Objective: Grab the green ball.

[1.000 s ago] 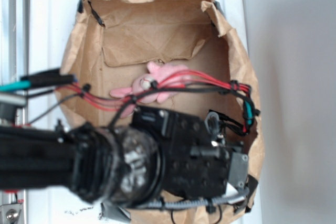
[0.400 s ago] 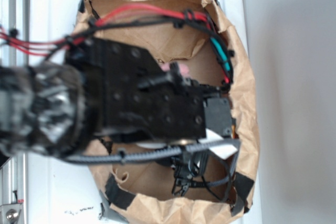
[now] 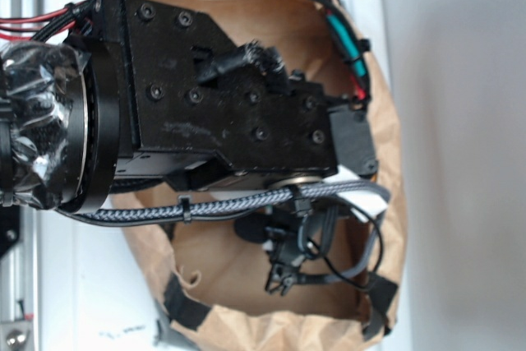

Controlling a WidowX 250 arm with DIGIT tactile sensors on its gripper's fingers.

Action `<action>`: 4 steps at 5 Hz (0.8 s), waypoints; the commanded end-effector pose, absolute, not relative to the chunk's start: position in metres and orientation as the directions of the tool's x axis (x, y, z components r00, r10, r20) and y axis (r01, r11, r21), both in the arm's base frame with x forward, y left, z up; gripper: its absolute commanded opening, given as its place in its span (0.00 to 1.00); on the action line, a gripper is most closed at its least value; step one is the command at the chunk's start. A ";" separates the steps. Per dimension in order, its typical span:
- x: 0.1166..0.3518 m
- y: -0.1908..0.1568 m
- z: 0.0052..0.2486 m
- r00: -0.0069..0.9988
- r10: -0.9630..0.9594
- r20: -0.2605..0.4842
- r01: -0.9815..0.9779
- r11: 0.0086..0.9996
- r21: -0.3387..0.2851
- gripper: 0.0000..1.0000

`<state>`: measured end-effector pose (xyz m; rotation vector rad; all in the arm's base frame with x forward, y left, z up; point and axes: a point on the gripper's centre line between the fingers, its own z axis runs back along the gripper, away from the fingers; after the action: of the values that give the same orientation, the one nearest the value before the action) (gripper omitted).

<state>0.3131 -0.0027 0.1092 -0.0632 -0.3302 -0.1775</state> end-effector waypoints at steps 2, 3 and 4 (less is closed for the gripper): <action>0.312 0.018 0.176 0.866 -0.264 0.425 0.275 0.961 0.037 0.00; 0.296 0.030 0.179 0.850 -0.325 0.414 0.342 0.939 0.035 0.00; 0.288 0.037 0.183 0.829 -0.366 0.422 0.383 0.922 0.048 0.00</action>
<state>0.2930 0.0311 0.1662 -0.0763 -0.3951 -0.4225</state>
